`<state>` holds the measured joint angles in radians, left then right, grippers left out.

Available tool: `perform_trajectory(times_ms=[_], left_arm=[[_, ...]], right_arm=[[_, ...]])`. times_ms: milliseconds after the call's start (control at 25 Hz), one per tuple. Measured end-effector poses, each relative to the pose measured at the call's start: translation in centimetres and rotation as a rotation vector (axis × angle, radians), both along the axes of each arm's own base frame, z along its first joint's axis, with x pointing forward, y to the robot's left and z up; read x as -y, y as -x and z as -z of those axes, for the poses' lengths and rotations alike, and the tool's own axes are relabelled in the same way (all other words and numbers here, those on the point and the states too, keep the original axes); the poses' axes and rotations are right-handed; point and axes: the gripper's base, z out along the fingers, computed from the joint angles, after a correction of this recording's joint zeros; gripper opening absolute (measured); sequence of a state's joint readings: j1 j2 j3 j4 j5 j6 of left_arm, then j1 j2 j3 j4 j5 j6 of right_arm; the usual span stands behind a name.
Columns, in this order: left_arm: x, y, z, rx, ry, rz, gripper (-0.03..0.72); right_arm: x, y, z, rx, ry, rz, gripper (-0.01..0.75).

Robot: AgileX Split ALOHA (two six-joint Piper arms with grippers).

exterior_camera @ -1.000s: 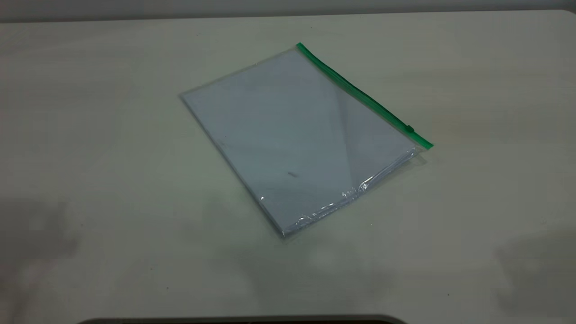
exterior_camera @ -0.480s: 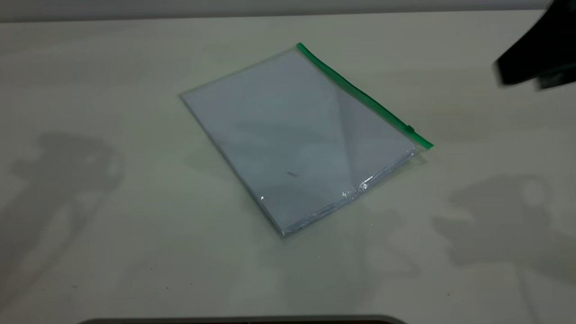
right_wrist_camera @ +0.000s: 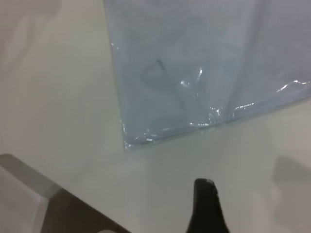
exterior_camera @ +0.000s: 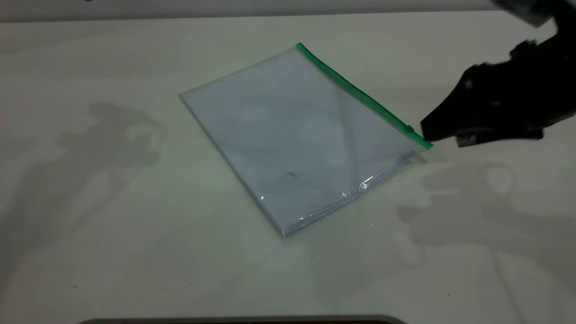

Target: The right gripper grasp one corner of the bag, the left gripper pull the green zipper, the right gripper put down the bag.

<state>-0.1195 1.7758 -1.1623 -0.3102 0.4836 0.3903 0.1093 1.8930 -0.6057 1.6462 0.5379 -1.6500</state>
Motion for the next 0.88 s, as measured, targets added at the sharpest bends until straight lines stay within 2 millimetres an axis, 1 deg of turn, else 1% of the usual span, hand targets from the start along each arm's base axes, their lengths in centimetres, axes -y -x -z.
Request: perform_trajectory(times_ms=[160, 360, 600, 680, 760, 880], left_arm=[[0.1, -0.2, 0.7, -0.019, 0.012, -0.007, 0.56], [0.2, -0.4, 0.6, -0.016, 0.016, -0.007, 0.56], [0.2, -0.4, 0.6, -0.013, 0.016, -0.008, 0.56], [0.2, -0.4, 0.6, -0.012, 0.016, -0.008, 0.56], [0.2, -0.4, 0.6, -0.012, 0.016, -0.008, 0.56], [0.2, -0.4, 0.6, -0.009, 0.016, -0.009, 0.56]], right_arm=[[-0.5, -1.5, 2.0, 0.003, -0.042, 0.003, 0.578], [-0.8, -3.8, 4.0, -0.001, -0.055, 0.012, 0.578], [-1.0, -5.2, 5.8, -0.016, -0.075, 0.01, 0.578], [-0.6, -5.4, 6.5, -0.031, -0.075, 0.024, 0.578], [0.3, -5.6, 7.0, -0.042, -0.075, 0.053, 0.578], [2.2, -5.9, 7.7, -0.054, -0.079, 0.114, 0.578]])
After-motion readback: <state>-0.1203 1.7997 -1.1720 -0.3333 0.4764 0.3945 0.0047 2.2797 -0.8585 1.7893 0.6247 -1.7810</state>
